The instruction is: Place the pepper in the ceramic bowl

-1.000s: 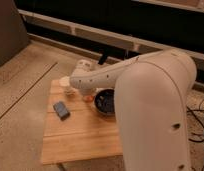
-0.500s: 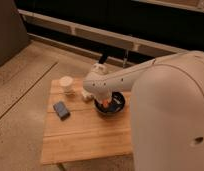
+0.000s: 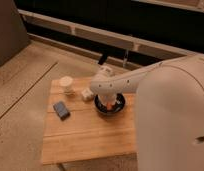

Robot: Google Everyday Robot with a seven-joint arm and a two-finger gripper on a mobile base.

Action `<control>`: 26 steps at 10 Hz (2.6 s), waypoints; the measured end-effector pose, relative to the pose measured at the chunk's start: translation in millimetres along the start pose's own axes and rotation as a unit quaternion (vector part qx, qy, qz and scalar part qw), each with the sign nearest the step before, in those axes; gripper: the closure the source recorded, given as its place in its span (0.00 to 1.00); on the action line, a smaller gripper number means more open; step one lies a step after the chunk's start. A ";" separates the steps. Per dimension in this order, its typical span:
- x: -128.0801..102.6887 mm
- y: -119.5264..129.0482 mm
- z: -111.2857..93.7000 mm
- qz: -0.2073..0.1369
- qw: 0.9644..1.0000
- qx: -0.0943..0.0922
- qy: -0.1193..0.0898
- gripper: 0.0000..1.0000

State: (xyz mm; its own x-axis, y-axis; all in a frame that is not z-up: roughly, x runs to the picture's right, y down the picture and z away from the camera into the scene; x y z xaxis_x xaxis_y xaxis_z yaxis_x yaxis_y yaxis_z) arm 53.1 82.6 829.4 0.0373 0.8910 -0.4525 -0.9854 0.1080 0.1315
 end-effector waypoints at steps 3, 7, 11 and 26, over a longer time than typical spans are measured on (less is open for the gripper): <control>0.1 -0.3 0.1 0.000 1.000 0.000 0.000 0.94; 0.6 -0.8 0.8 0.000 1.000 0.001 0.001 0.94; 0.7 -1.3 0.9 0.000 1.000 0.001 0.001 0.99; 0.6 -1.3 0.9 0.000 1.000 0.001 0.001 0.20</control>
State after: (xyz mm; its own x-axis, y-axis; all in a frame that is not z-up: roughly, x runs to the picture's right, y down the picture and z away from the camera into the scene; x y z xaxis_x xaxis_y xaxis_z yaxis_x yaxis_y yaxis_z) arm 54.5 83.4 829.7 0.0361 0.8902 -0.4542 -0.9851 0.1082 0.1337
